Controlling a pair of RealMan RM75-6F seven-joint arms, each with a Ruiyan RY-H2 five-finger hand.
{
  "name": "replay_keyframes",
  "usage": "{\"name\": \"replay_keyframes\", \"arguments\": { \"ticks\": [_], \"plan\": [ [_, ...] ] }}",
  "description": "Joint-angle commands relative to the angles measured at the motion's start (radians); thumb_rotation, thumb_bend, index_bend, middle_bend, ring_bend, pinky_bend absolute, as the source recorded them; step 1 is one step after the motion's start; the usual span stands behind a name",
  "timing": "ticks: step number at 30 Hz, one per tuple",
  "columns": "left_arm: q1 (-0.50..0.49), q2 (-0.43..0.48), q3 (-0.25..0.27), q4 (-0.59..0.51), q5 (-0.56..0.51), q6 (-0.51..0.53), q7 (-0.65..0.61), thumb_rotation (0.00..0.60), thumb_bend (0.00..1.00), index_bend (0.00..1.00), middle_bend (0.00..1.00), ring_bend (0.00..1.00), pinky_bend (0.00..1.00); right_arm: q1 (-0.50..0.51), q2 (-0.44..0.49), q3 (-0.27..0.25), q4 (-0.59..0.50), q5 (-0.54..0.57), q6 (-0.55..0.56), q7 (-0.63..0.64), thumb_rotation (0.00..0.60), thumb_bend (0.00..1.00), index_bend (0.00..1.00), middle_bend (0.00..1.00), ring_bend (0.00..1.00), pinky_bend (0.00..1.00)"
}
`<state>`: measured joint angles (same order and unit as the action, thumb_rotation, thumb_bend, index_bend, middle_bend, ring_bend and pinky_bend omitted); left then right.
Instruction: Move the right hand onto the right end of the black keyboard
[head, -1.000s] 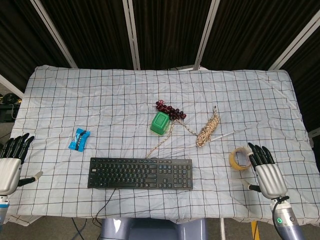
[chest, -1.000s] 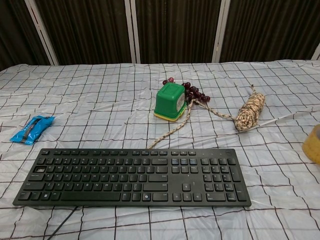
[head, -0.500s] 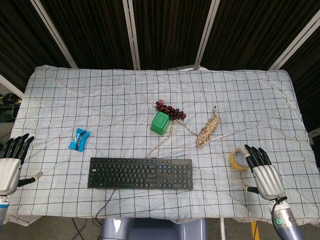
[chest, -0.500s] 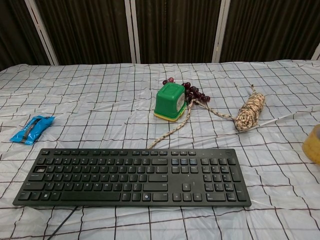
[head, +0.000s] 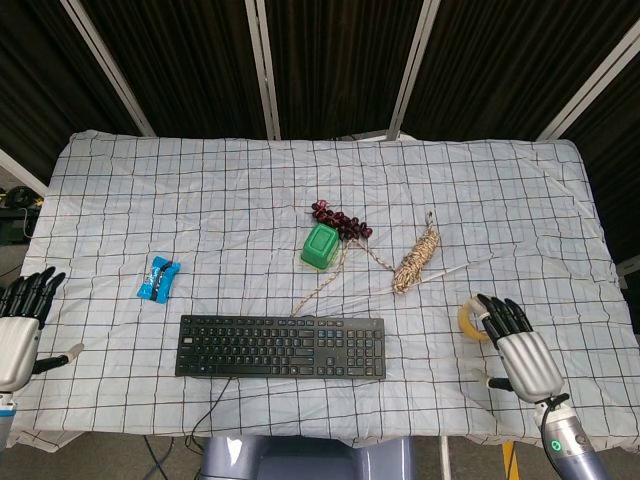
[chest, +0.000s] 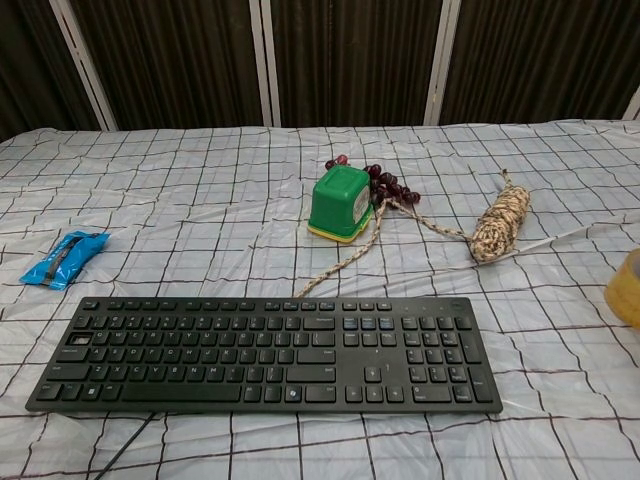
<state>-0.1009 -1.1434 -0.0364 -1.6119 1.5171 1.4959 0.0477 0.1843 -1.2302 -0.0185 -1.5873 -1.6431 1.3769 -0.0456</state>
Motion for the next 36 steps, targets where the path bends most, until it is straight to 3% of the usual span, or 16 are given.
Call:
{"name": "replay_keyframes", "arguments": {
  "ticks": [1,3,6,9,14,20,30,36],
  "plan": [
    [0.0,0.0,0.0,0.0,-0.001,0.0,-0.003,0.6,0.0,0.0,0.0,0.0,0.0,0.013,0.002,-0.011,0.019,-0.068,0.028,0.012,0.6,0.12,0.03,0.42,0.41,0.48],
    [0.0,-0.001,-0.001,0.002,-0.001,0.001,-0.003,0.6,0.0,0.0,0.0,0.0,0.0,0.019,0.005,-0.023,0.032,-0.101,0.031,0.021,0.6,0.12,0.05,0.59,0.57,0.57],
    [0.0,-0.002,-0.004,0.004,-0.001,0.003,-0.005,0.6,0.0,0.0,0.0,0.0,0.0,0.038,0.021,-0.057,0.038,-0.139,-0.011,0.022,0.6,0.17,0.05,0.72,0.7,0.66],
    [0.0,-0.004,-0.005,0.005,0.001,0.006,-0.008,0.6,0.0,0.0,0.0,0.0,0.0,0.057,0.034,-0.077,0.024,-0.158,-0.052,0.013,0.6,0.27,0.05,0.79,0.77,0.7],
    [0.0,-0.008,-0.005,0.011,0.004,0.008,-0.011,0.6,0.0,0.0,0.0,0.0,0.0,0.081,0.036,-0.092,-0.026,-0.154,-0.114,0.006,0.6,0.34,0.04,0.81,0.81,0.73],
    [-0.001,-0.009,-0.008,0.015,0.001,0.009,-0.016,0.6,0.0,0.0,0.0,0.0,0.0,0.109,0.03,-0.098,-0.09,-0.126,-0.201,-0.047,0.6,0.36,0.02,0.81,0.81,0.73],
    [0.0,-0.009,-0.012,0.019,-0.003,0.012,-0.025,0.6,0.0,0.0,0.0,0.0,0.0,0.162,-0.025,-0.077,-0.178,0.011,-0.383,-0.201,0.6,0.4,0.03,0.82,0.83,0.73],
    [-0.001,-0.008,-0.015,0.019,-0.007,0.01,-0.03,0.6,0.0,0.0,0.0,0.0,0.0,0.171,-0.07,-0.068,-0.188,0.093,-0.436,-0.281,0.6,0.4,0.04,0.82,0.83,0.73]
  ]
}}
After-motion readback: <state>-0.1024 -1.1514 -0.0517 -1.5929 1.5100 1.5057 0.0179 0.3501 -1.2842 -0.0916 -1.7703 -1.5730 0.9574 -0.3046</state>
